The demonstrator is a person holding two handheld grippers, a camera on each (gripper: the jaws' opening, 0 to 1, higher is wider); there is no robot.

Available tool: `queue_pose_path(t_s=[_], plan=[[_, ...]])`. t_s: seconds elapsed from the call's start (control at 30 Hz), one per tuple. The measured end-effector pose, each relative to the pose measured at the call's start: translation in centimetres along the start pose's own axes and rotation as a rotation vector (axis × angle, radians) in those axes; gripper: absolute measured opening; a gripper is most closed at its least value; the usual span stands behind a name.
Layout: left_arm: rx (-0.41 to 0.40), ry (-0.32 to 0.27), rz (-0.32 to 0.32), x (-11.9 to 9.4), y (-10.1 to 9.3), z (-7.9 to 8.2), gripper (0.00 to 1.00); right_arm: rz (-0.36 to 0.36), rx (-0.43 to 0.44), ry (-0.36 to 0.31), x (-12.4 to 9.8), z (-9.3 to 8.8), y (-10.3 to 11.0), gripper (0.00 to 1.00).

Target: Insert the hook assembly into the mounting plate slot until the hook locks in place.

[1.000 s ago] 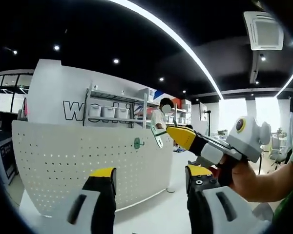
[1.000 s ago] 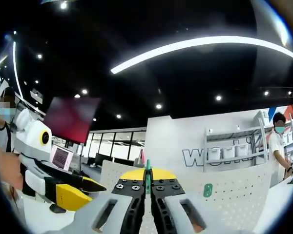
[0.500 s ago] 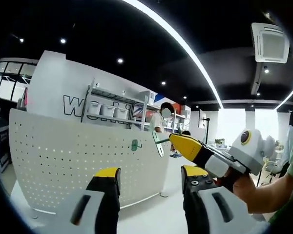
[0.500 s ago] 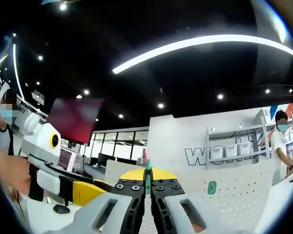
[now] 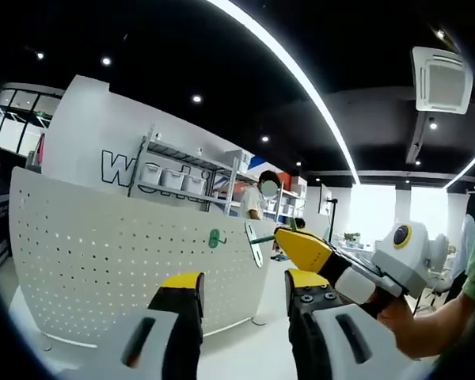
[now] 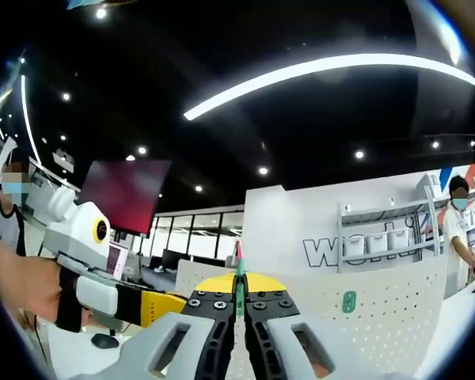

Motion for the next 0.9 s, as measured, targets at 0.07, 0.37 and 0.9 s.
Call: queue_pose_path(t_s=[0.07, 0.37, 0.9], plan=[[-0.004, -0.005, 0.000, 0.07, 0.02, 0.09, 0.40, 0.000, 0.003, -0.001, -0.01, 0.00, 0.04, 0.01], [-0.015, -0.017, -0.015, 0.49, -0.10, 0.42, 0.34, 0.002, 0.004, -0.001, -0.15, 0.05, 0.17, 0.01], [-0.032, -0.019, -0.034, 0.80, -0.22, 0.28, 0.22, 0.008, 0.009, -0.005, -0.29, 0.19, 0.34, 0.01]])
Point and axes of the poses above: the point that each gripper's makers call its tool centre point, and the gripper's own axes: x roughly forward along the fingers, y roughly to its left, z roughly out of its top, the point moved 9 cm from there along -x, roughly backward along the fingers, and after that the axes turned 2 degrees about -y, right-handed, at the moved point
